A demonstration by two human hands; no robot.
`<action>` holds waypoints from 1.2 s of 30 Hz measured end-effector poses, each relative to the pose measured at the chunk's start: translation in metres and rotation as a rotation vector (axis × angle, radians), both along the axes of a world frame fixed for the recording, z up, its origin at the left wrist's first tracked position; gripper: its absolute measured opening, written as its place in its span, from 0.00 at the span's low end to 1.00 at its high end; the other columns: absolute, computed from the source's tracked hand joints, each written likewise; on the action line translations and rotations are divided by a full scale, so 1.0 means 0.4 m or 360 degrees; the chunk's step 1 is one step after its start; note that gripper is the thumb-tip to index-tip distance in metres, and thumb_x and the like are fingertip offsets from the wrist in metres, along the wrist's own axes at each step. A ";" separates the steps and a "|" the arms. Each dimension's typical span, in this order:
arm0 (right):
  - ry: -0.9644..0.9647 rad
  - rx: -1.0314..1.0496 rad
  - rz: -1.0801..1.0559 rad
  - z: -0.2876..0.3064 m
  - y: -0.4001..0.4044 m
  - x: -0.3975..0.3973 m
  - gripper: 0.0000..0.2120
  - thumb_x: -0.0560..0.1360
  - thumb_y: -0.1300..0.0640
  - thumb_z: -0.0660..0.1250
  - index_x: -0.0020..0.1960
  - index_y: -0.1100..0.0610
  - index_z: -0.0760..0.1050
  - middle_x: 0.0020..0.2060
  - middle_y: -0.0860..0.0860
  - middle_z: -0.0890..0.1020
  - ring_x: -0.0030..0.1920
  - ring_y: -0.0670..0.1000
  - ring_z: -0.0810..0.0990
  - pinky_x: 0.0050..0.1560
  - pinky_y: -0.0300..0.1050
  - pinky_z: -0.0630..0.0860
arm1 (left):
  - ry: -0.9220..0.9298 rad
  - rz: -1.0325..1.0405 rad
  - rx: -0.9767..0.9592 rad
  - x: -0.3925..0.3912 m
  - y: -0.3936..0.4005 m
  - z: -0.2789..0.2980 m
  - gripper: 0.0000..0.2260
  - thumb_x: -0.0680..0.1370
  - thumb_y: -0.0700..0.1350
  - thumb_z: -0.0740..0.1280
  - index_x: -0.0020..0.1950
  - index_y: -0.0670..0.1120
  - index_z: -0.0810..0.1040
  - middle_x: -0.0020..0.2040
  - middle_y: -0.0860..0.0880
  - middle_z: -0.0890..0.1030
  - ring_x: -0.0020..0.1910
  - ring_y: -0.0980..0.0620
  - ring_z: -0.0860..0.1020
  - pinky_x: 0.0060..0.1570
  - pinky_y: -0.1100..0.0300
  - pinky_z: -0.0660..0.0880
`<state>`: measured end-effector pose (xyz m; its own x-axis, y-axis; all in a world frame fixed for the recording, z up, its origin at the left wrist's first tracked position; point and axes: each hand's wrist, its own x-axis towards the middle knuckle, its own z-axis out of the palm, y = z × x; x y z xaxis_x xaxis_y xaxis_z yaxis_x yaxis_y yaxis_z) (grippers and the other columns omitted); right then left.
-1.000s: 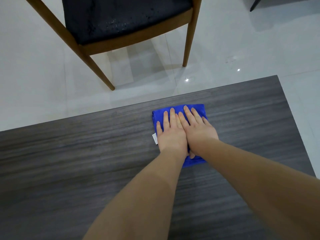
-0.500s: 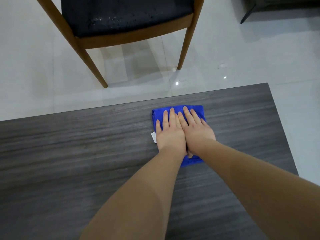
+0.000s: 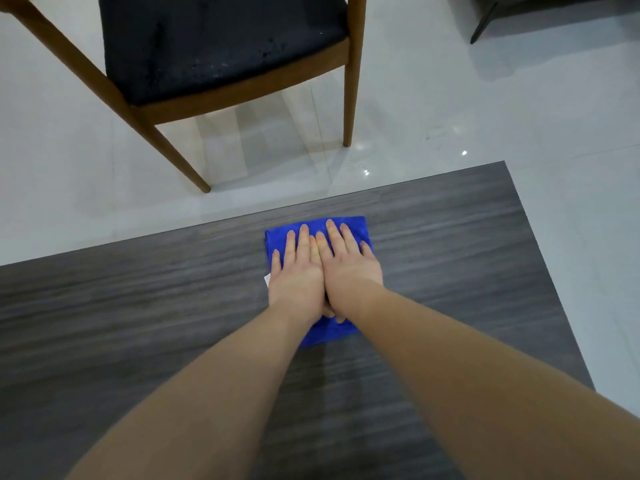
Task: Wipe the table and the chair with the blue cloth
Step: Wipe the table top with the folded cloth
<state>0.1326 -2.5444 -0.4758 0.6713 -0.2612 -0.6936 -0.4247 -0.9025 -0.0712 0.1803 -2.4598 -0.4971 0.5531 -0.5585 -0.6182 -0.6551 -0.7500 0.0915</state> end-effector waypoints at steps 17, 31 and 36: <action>0.0009 -0.0052 0.0035 -0.020 -0.424 -0.231 0.69 0.60 0.47 0.82 0.77 0.54 0.29 0.76 0.52 0.31 0.77 0.54 0.33 0.77 0.55 0.46 | 0.0013 -0.0004 0.0047 -0.228 -0.425 -0.002 0.63 0.64 0.57 0.80 0.80 0.43 0.36 0.79 0.44 0.34 0.78 0.43 0.34 0.77 0.43 0.43; 0.0011 -0.0140 -0.0028 -0.019 -0.686 -0.328 0.73 0.56 0.46 0.83 0.77 0.53 0.30 0.76 0.51 0.31 0.77 0.54 0.34 0.77 0.53 0.49 | 0.0044 -0.0078 -0.0012 -0.318 -0.697 0.003 0.64 0.64 0.58 0.80 0.79 0.41 0.35 0.79 0.43 0.33 0.77 0.42 0.33 0.76 0.42 0.41; 0.0045 -0.0151 -0.0044 -0.007 -0.729 -0.298 0.74 0.54 0.46 0.84 0.77 0.52 0.30 0.77 0.51 0.32 0.77 0.55 0.35 0.77 0.54 0.51 | 0.0056 -0.0066 -0.0059 -0.293 -0.748 0.003 0.64 0.64 0.56 0.81 0.79 0.42 0.35 0.79 0.43 0.34 0.78 0.42 0.34 0.76 0.42 0.41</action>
